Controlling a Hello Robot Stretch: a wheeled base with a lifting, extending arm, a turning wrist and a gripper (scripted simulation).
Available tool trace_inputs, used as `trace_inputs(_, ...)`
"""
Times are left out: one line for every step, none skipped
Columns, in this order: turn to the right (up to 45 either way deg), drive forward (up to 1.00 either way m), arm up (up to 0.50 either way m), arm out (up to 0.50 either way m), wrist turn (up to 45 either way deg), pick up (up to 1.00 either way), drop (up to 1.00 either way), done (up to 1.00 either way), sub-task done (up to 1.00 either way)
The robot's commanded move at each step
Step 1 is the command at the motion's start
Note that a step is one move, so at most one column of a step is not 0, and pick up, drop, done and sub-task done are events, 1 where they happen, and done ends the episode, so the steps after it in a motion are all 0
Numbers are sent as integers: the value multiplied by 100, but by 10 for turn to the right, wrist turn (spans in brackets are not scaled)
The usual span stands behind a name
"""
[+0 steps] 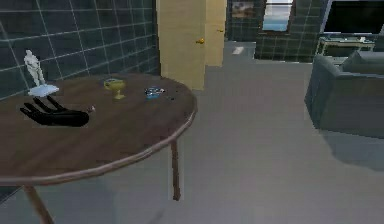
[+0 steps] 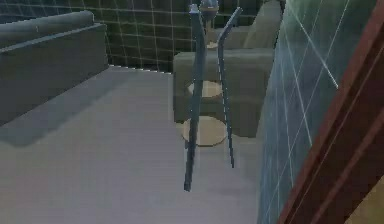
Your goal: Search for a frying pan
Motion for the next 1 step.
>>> trace_inputs(270, 0, 0, 0, 0, 0, 0, 0, 0)
